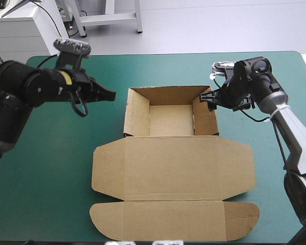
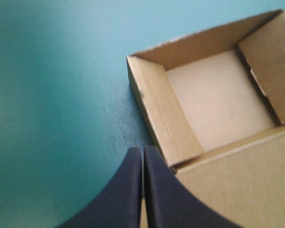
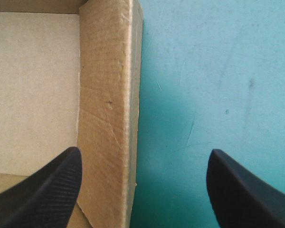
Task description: Fold the box
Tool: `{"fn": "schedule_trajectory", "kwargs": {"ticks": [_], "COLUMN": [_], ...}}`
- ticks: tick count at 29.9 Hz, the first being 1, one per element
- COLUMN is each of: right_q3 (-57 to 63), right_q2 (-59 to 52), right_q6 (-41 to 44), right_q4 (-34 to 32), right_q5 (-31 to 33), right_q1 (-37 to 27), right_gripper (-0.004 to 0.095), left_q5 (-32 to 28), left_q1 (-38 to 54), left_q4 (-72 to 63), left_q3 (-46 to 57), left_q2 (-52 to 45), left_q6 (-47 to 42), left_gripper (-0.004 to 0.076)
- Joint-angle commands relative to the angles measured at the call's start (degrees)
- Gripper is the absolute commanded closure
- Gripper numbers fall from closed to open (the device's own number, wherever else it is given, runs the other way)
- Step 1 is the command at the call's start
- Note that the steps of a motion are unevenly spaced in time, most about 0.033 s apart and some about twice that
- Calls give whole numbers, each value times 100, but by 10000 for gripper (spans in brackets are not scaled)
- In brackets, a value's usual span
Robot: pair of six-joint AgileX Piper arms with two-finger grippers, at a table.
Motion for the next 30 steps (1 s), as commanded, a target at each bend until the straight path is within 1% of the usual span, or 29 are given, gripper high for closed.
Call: {"fn": "schedule_trajectory", "kwargs": {"ticks": [1, 4, 6, 8, 11, 16, 19, 20, 21, 23, 24, 25, 26, 27, 28, 30], "right_q3": [-118, -118, -118, -118, -118, -118, -131, -131, -131, -140, -140, -140, -144, -153, -153, -175], "right_q2": [-83, 128, 307, 465, 687, 909, 967, 967, 967, 956, 946, 946, 935, 924, 898, 860], "right_q6": [-137, -150, -177, -193, -231, -530, -539, -539, -539, -539, -576, -605, -701, -849, -893, -931], "right_q4": [-22, 20, 33, 48, 170, 716, 790, 790, 790, 756, 756, 756, 756, 781, 779, 757], "right_q5": [-323, -377, -406, -406, -395, -418, -433, -433, -442, -428, -428, -428, -382, -356, -330, -292], "right_q1": [-38, -38, -38, -38, -38, -38, -38, -38, -38, -38, -38, -38, -38, -38, -38, -38], "right_gripper": [230, 230, 230, 230, 230, 235, 240, 266, 315, 472, 616, 724, 861, 923, 913, 924], "left_q5": [207, 50, -276, -750, -1121, -1522, -1784, -1856, -1886, -1932, -1942, -1945, -1945, -1945, -1945, -1945], "left_q1": [-30, -30, -30, -30, -30, -30, -30, -30, -30, -30, -30, -30, -30, -30, -30, -30], "left_q4": [-57, -35, -47, -84, -17, 26, 71, 102, 107, 145, 198, 231, 258, 275, 263, 226], "left_q3": [963, 1987, 2575, 3187, 3907, 4877, 5353, 5510, 5661, 5935, 6063, 6157, 6286, 6362, 6434, 6607], "left_q2": [-944, -1668, -2115, -2629, -3275, -4183, -4623, -4760, -4881, -5065, -5150, -5220, -5285, -5345, -5396, -5518], "left_q6": [36, 36, -56, -56, -56, -56, -56, -46, -46, -46, -46, -46, -46, -46, -46, -34], "left_gripper": [731, 731, 731, 731, 731, 731, 731, 731, 731, 731, 731, 731, 731, 731, 731, 731]}}
